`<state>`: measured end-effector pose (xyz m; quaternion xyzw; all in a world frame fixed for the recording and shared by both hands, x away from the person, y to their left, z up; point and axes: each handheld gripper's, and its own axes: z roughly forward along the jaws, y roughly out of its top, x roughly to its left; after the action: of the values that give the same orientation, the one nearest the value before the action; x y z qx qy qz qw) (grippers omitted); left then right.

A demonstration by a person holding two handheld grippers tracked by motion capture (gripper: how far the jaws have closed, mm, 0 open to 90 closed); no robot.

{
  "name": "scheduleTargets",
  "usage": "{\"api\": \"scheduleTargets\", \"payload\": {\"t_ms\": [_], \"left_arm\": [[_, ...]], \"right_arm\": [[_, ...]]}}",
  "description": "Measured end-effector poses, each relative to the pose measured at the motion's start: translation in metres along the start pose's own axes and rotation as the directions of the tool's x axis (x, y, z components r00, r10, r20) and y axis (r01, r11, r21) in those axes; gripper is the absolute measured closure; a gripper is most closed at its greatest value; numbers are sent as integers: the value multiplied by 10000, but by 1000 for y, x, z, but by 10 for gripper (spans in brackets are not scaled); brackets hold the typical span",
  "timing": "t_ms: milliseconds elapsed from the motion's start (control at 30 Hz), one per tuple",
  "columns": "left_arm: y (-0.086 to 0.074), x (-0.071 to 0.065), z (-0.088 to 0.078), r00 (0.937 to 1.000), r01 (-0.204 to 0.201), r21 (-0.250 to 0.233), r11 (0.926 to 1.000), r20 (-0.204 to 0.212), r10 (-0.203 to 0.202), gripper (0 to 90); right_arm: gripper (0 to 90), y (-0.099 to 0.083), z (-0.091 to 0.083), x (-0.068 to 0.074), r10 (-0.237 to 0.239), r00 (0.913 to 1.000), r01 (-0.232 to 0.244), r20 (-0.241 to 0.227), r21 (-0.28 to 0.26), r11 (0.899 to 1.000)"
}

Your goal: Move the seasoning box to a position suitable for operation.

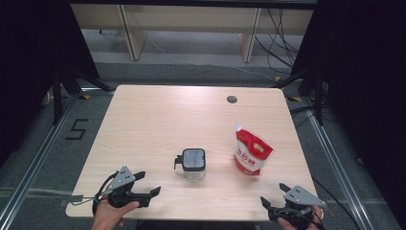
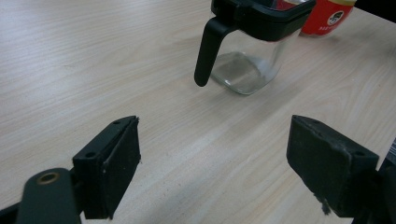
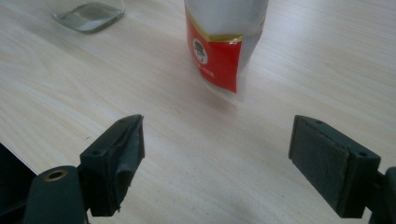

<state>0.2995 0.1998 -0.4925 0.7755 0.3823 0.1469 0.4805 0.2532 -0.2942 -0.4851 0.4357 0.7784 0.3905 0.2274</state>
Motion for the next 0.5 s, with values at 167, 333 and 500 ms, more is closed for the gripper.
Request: {"api": "scheduleTargets", "payload": {"t_ms": [167,333,500], "left_arm": [[3,3,5,9998,-190,1,9998,23,190,173],[7,8,11,9998,-205,-32,9998,35,205,175],[12,12,14,9998,164,-255,9995,-106,-167,171]], "right_arm": [[198,0,2,-2,-187,9997,186,-179,-34,9998],[198,0,0,-4,-89,9997,85,-223,-186,9998],[186,0,-1,-3,215,9994,-223,-272,-288,9993]]}}
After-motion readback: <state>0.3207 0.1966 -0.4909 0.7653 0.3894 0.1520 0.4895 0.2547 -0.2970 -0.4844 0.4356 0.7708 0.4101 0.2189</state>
